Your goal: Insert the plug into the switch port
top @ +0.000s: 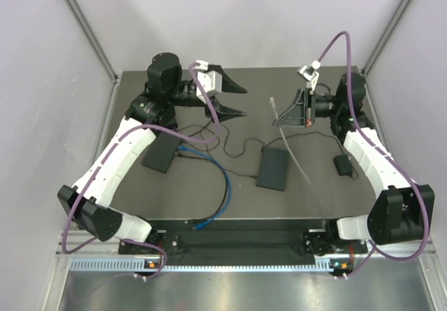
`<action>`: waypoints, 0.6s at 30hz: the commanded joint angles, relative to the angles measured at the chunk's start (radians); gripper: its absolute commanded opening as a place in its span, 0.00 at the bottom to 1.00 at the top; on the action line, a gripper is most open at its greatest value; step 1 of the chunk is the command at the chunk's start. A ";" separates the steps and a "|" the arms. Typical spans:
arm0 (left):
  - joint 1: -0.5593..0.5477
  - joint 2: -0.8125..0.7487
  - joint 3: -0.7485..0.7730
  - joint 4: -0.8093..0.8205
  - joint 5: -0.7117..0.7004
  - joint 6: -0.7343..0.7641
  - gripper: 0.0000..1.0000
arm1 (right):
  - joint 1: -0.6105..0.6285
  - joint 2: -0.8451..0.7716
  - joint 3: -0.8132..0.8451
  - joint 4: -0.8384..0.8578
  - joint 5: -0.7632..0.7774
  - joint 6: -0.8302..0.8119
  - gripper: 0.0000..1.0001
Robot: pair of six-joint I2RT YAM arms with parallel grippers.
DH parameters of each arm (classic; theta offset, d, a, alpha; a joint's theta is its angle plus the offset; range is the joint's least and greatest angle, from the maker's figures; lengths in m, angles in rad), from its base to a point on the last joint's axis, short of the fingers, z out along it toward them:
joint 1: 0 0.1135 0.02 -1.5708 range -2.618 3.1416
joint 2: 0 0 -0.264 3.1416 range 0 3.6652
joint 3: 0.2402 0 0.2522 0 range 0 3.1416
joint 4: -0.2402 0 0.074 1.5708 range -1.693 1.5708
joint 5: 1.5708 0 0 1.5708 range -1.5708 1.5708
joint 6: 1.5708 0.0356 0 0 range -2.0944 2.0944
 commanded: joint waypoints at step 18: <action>-0.204 -0.014 0.016 -0.628 -0.210 0.990 0.65 | 0.254 -0.047 -0.100 -0.418 -0.025 -0.328 0.00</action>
